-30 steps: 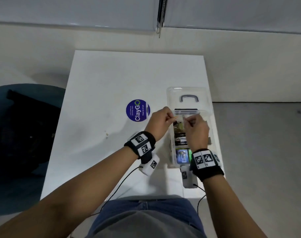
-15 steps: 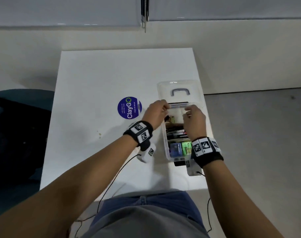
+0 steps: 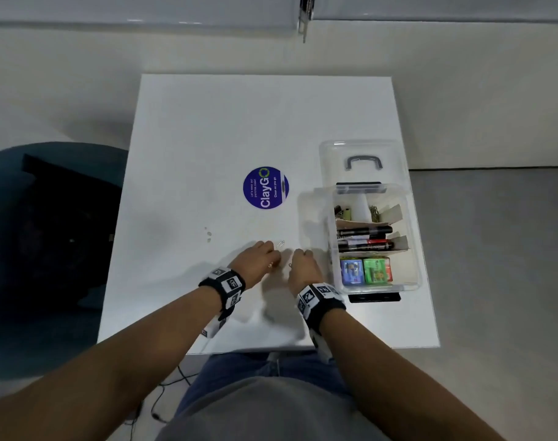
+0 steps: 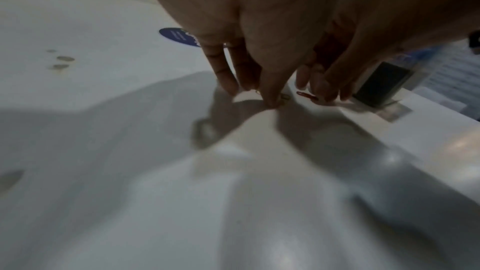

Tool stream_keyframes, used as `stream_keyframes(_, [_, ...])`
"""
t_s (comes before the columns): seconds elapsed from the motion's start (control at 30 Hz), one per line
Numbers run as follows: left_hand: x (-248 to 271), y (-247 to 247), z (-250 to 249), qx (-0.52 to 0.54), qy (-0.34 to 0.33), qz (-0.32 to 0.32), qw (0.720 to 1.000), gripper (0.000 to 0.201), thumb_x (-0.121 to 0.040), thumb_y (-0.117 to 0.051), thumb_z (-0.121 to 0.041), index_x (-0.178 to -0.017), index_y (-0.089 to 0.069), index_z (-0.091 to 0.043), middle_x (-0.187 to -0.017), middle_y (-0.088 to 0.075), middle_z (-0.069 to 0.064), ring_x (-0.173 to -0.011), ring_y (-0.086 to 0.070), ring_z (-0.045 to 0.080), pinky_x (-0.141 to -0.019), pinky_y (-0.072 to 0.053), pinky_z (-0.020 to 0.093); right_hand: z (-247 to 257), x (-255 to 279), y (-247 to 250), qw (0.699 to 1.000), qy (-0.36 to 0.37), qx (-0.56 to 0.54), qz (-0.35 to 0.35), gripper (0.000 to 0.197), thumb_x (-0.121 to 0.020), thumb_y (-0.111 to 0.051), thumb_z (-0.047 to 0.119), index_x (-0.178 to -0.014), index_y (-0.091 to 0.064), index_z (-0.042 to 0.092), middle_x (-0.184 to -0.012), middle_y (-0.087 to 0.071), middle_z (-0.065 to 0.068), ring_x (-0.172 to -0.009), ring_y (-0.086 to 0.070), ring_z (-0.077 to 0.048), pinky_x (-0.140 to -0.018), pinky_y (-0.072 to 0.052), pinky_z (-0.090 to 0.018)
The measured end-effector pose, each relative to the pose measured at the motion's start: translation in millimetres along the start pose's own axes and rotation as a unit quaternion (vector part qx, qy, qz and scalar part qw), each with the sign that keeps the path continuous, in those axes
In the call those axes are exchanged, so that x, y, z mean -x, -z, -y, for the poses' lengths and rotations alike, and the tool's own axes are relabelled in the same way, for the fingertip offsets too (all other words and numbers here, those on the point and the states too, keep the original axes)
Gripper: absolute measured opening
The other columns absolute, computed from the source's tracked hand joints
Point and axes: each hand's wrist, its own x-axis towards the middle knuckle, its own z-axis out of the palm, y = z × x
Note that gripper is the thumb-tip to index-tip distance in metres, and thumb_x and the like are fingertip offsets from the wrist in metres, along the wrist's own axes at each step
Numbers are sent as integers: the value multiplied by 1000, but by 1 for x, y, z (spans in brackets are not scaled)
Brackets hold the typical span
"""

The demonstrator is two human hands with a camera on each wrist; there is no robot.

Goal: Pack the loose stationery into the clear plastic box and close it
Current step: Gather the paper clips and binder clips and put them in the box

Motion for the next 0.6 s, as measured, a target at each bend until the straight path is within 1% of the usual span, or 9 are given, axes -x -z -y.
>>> stream_keyframes(0.07, [-1,0,-2,4,7,-6,1000,17,-86,-61,-5,-100,-61,-15,-106,-55,7,-100,-52,27,-82,-48,40,-5,0,-7,999,16,32,-7,42,-86,-50,-6,-126,-45,4,-131,-43,-16,-119,-51,-32,-95,-48,-39])
stream_keyframes(0.13, [0,-2,-1,1,17,-6,1000,17,-86,-59,-2,-100,-60,-12,-107,-54,8,-101,-51,27,-81,-47,38,-4,-1,-12,998,37,53,-7,42,-84,-50,-7,-123,-48,7,-129,-45,-14,-115,-52,-30,-90,-48,-38])
stream_keyframes(0.23, [2,-9,1,-3,29,-4,1000,17,-88,-55,-2,-103,-57,-10,-110,-53,10,-102,-50,27,-81,-46,38,-2,-6,-14,997,47,67,4,43,-84,-53,-6,-124,-48,6,-128,-46,-14,-114,-54,-30,-90,-48,-38])
stream_keyframes(0.33, [6,-8,2,29,44,14,999,14,-92,-50,-4,-104,-55,-8,-111,-54,10,-103,-50,26,-83,-45,37,2,-13,-11,995,55,79,17,43,-84,-52,-8,-125,-45,2,-127,-49,-17,-111,-56,-32,-89,-48,-37])
stream_keyframes(0.4, [9,-5,4,64,62,16,996,13,-91,-47,-3,-100,-54,-9,-107,-56,10,-99,-52,27,-81,-45,37,9,-19,-5,996,59,62,0,39,-85,-50,-9,-122,-44,2,-120,-53,-19,-105,-60,-34,-83,-48,-38])
stream_keyframes(0.43, [10,-3,3,83,77,15,994,12,-90,-45,-5,-98,-53,-9,-104,-57,10,-96,-53,27,-78,-44,37,13,-21,-2,997,62,46,-14,39,-85,-49,-9,-122,-42,3,-117,-55,-19,-102,-61,-34,-80,-49,-38])
stream_keyframes(0.5, [11,-1,3,117,106,6,988,8,-90,-40,-9,-91,-49,-10,-97,-57,11,-87,-53,30,-72,-40,36,21,-27,4,996,79,30,-37,45,-84,-49,-10,-125,-39,5,-112,-56,-18,-97,-61,-35,-76,-49,-39])
stream_keyframes(0.53, [11,1,3,129,117,-1,985,8,-90,-39,-10,-89,-47,-11,-95,-57,12,-84,-53,31,-70,-40,36,25,-29,6,994,91,38,-40,47,-84,-49,-10,-127,-38,6,-112,-56,-18,-97,-61,-35,-75,-49,-39])
stream_keyframes(0.6, [14,5,5,150,137,-16,979,6,-87,-41,-9,-89,-47,-10,-93,-58,11,-82,-55,31,-71,-44,41,28,-33,7,990,111,77,-35,44,-85,-48,-10,-126,-40,5,-114,-56,-18,-96,-61,-35,-74,-48,-38])
